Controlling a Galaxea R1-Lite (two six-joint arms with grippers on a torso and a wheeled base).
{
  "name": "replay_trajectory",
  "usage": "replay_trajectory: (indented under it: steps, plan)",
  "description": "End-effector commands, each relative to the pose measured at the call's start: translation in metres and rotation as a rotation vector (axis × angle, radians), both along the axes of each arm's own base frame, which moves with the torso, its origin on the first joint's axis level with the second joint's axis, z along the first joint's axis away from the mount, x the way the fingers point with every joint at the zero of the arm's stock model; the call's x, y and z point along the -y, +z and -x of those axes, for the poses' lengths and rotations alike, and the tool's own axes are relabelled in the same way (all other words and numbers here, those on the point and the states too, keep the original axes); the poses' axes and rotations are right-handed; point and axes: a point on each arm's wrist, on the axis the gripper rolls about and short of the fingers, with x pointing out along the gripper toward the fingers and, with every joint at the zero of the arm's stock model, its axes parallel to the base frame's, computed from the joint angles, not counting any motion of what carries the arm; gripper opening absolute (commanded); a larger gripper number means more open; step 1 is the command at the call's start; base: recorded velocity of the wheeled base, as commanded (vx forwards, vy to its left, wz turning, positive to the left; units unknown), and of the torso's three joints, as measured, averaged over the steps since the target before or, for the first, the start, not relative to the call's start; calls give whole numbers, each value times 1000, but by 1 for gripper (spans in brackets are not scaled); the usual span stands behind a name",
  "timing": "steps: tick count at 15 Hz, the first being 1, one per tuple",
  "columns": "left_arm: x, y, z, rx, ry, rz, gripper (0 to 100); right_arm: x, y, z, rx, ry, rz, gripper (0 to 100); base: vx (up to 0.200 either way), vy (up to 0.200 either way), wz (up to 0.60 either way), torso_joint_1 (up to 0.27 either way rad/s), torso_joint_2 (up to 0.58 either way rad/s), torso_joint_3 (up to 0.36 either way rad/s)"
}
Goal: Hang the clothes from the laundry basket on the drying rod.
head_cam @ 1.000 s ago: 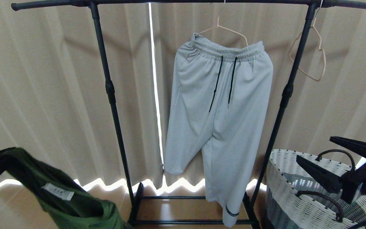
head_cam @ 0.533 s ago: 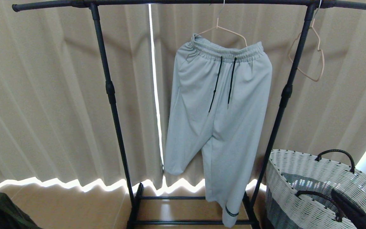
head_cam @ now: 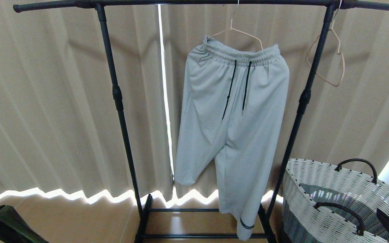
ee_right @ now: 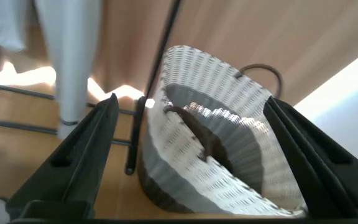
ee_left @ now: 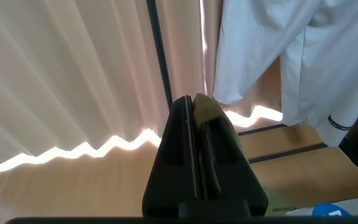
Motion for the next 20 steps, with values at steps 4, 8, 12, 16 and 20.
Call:
replay_trajectory:
  steps: [4, 8, 12, 16, 20]
  plan:
    - [0, 0, -1, -7, -2, 4, 0, 1, -5, 0, -22, -13, -11, 100, 0, 0, 0, 0, 0, 0]
    - [0, -1, -1, -10, -2, 4, 0, 1, -3, 0, -14, -13, -10, 100, 0, 0, 0, 0, 0, 0]
    - [0, -1, -1, -12, -2, 4, 0, 2, -2, 0, -11, -28, -9, 100, 0, 0, 0, 42, -169, -113]
    - [0, -4, -1, -19, -6, 1, 0, 4, 4, -2, 9, -65, -9, 100, 0, 0, 0, 96, -373, -290]
    - [0, -4, -1, -18, -6, -2, 0, 4, 5, -2, 12, -63, -9, 100, 0, 0, 0, 184, -487, -288]
